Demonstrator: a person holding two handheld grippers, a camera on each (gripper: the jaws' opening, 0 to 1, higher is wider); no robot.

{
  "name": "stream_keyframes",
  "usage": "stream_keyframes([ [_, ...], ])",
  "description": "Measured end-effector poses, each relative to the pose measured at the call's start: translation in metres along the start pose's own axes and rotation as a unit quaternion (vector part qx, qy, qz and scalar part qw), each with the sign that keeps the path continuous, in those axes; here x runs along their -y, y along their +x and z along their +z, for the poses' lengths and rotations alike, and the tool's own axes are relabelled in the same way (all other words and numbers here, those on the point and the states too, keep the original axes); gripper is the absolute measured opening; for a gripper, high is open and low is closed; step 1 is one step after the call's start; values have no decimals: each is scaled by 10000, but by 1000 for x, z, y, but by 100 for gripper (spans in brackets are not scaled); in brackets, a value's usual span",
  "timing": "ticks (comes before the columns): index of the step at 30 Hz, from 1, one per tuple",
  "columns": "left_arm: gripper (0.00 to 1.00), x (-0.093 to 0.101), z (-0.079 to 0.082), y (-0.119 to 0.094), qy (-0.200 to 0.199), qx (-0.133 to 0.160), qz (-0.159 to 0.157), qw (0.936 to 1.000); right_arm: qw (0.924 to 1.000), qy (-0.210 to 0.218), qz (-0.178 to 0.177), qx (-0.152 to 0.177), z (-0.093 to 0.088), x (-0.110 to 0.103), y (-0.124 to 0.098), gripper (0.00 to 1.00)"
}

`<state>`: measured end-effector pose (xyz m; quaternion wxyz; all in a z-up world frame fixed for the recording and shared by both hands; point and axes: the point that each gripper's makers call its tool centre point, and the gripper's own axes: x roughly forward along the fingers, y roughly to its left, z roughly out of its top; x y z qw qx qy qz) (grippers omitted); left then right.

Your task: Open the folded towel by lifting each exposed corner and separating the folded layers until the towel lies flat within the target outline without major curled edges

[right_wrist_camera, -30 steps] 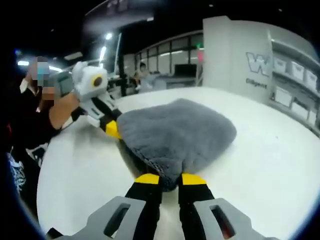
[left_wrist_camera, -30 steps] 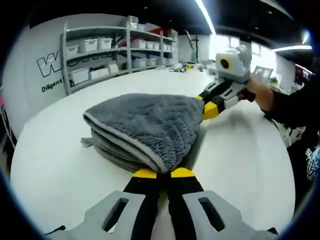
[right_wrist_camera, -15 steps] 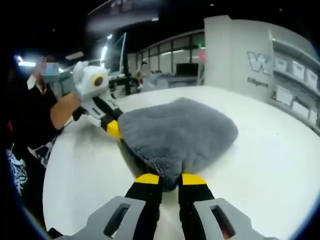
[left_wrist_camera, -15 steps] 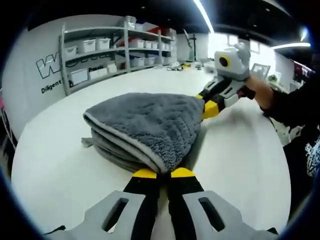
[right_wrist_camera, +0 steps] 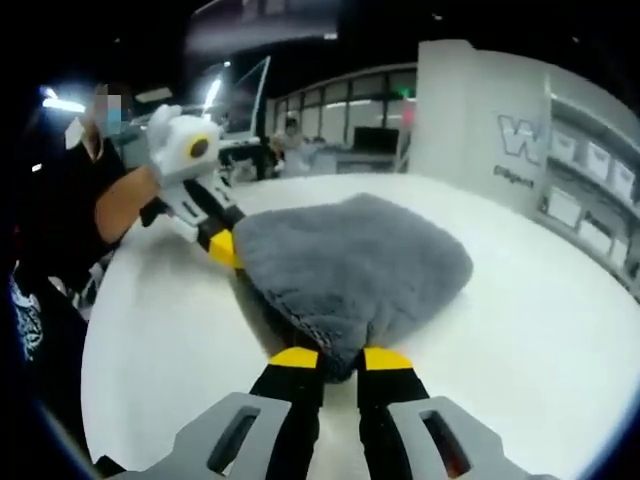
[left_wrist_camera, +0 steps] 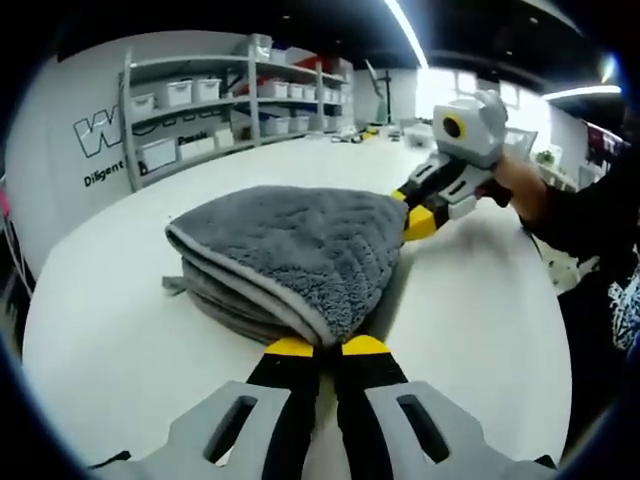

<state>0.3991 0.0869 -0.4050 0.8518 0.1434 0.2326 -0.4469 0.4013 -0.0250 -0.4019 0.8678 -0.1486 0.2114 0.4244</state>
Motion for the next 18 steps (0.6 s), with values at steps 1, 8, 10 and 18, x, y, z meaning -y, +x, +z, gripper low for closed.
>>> stream_keyframes([
  [1, 3, 1, -1, -1, 13, -5, 6, 10000, 10000, -18, -6, -7, 0, -1, -1, 7],
  [8, 3, 8, -5, -7, -22, 37, -9, 10000, 9999, 107, 24, 64, -4, -10, -6, 7],
  [10, 3, 10, -5, -8, -19, 35, -9, 10000, 9999, 109, 23, 71, -4, -12, -7, 7],
  [18, 3, 17, -8, -13, -1, 21, -25, 10000, 9998, 155, 55, 123, -6, -18, -11, 7],
])
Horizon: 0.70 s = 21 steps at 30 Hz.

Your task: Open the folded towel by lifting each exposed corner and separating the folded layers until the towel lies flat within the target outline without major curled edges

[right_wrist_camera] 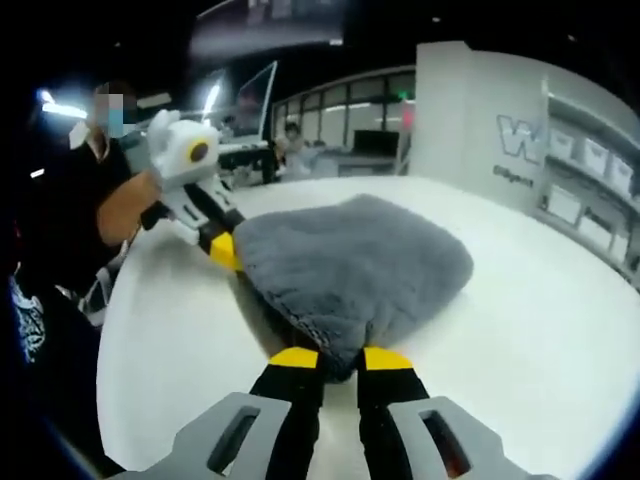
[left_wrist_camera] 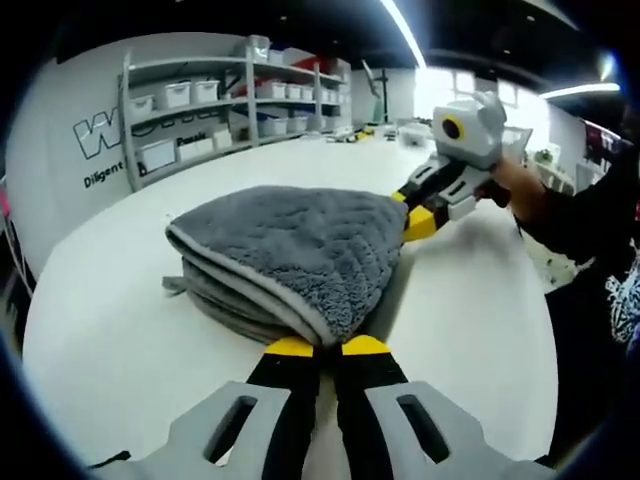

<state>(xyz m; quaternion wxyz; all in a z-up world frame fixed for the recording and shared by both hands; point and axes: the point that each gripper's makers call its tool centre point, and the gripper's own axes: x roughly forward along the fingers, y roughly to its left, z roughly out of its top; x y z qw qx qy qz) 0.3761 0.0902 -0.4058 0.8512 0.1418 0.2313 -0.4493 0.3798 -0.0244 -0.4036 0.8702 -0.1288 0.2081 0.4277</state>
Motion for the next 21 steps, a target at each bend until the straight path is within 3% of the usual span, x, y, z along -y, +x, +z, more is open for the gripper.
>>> stream_keyframes([
  [21, 3, 24, -8, -14, 127, -18, 50, 9999, 10000, -24, 14, 32, -9, -25, -17, 7],
])
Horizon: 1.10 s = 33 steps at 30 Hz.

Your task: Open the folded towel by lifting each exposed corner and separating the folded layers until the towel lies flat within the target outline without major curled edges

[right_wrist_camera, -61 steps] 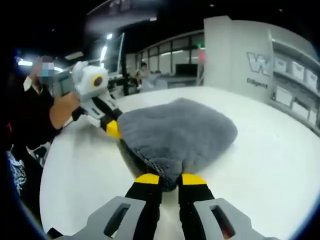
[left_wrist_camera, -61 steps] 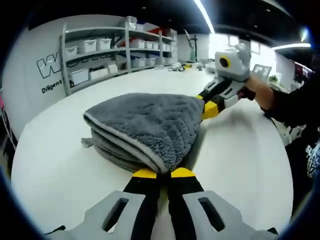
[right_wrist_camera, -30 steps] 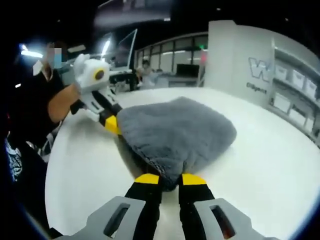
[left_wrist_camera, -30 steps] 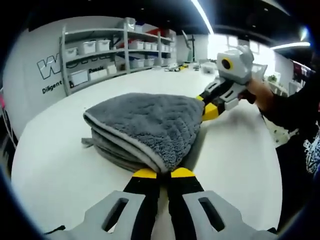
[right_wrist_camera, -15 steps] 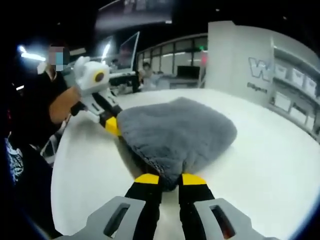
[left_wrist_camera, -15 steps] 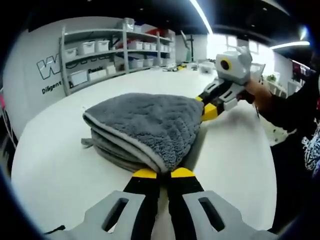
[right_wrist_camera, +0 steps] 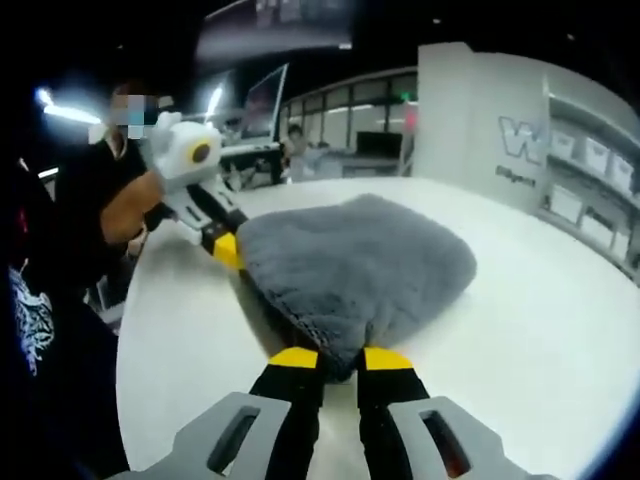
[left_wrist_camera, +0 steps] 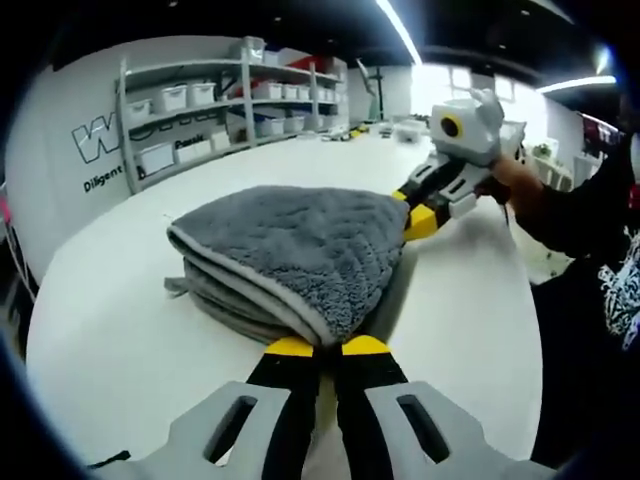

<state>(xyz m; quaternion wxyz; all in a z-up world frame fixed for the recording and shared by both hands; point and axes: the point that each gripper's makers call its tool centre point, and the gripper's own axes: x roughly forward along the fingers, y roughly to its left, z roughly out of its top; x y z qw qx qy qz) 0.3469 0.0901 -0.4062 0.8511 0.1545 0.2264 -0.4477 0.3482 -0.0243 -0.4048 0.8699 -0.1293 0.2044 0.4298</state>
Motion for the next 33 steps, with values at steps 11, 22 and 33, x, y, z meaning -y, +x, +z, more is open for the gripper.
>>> stream_keyframes([
  [11, 3, 2, -1, -3, 54, 18, 77, 10000, 9999, 118, 17, 66, -2, -3, -2, 7],
  [22, 4, 4, -2, -5, 29, 62, 102, 9999, 9999, 78, 28, 83, -2, -6, -3, 8],
  [33, 99, -27, -11, -32, -69, 188, 976, 9950, 9975, -572, -51, 412, 8, -6, -21, 100],
])
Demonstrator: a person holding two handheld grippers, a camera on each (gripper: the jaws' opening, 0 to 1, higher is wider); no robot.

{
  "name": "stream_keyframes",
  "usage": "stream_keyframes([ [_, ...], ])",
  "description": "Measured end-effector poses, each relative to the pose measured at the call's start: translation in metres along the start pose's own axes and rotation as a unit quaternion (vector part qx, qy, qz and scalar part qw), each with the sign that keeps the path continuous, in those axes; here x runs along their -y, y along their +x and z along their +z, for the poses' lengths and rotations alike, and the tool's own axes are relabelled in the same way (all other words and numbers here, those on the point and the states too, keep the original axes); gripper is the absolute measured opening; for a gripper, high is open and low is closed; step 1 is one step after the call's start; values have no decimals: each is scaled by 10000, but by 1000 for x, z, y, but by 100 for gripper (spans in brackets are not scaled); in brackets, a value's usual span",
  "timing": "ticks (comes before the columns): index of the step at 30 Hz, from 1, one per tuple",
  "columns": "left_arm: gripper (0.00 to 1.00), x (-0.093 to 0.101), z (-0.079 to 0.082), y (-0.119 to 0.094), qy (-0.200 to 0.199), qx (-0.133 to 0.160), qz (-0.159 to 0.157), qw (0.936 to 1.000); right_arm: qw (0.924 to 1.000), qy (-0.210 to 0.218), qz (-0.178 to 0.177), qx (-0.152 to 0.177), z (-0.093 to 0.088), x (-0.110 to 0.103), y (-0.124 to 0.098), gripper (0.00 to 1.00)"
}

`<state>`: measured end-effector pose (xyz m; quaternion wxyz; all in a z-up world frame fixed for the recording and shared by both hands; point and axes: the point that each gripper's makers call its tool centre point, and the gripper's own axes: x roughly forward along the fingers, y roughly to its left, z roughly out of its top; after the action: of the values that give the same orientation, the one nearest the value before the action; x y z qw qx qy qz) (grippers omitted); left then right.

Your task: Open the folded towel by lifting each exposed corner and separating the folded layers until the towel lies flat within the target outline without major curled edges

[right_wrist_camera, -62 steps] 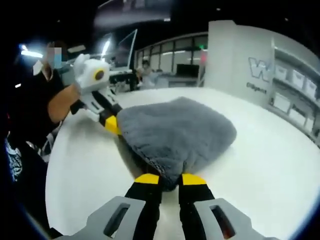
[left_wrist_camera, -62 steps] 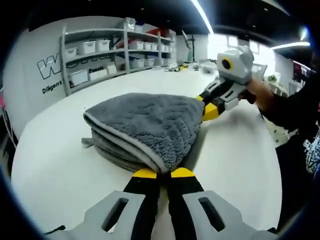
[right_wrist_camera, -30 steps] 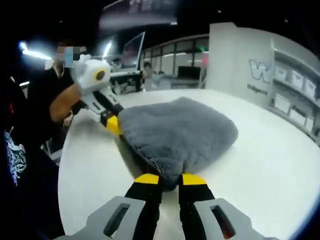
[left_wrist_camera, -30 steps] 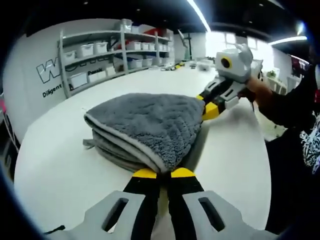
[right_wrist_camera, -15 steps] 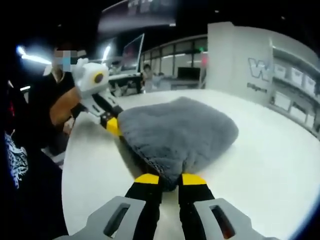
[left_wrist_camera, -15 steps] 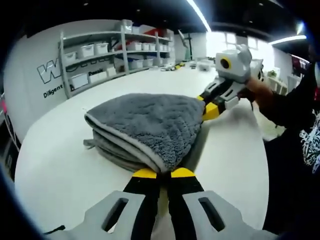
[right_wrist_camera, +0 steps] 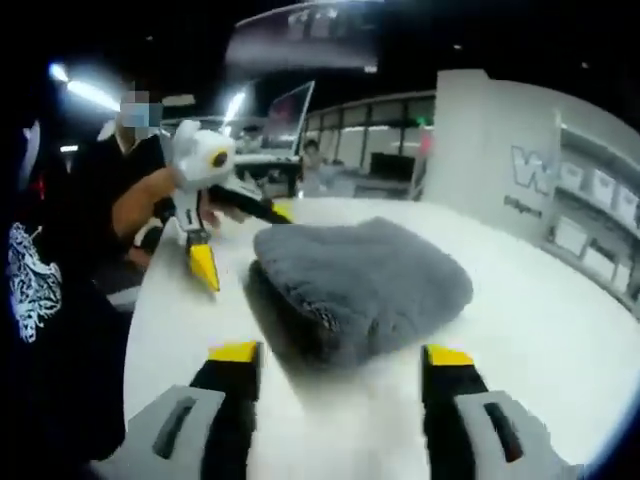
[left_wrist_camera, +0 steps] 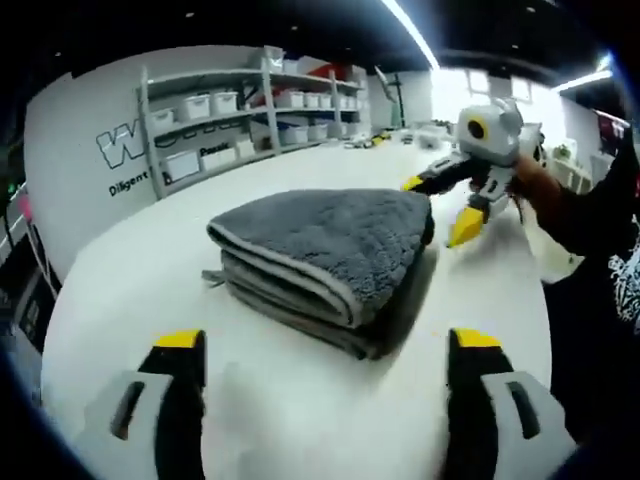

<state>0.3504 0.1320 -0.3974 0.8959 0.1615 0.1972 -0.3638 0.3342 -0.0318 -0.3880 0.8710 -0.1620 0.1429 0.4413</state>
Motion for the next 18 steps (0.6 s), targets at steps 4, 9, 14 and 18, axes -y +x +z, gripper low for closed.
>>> stream_keyframes([
  [4, 100, -24, 7, -14, -355, 252, 619, 9971, 9989, -90, -421, 207, 12, 13, -12, 100],
  [9, 100, -27, 20, -29, -452, 543, 710, 9950, 9976, -122, -625, 254, 19, 25, -22, 100],
  [14, 100, -16, 28, -36, -445, 652, 628, 9949, 9967, -231, -723, 299, 30, 31, -28, 100],
  [18, 100, -8, 33, -40, -534, 734, 620, 9939, 9957, -424, -775, 283, 42, 36, -33, 100],
])
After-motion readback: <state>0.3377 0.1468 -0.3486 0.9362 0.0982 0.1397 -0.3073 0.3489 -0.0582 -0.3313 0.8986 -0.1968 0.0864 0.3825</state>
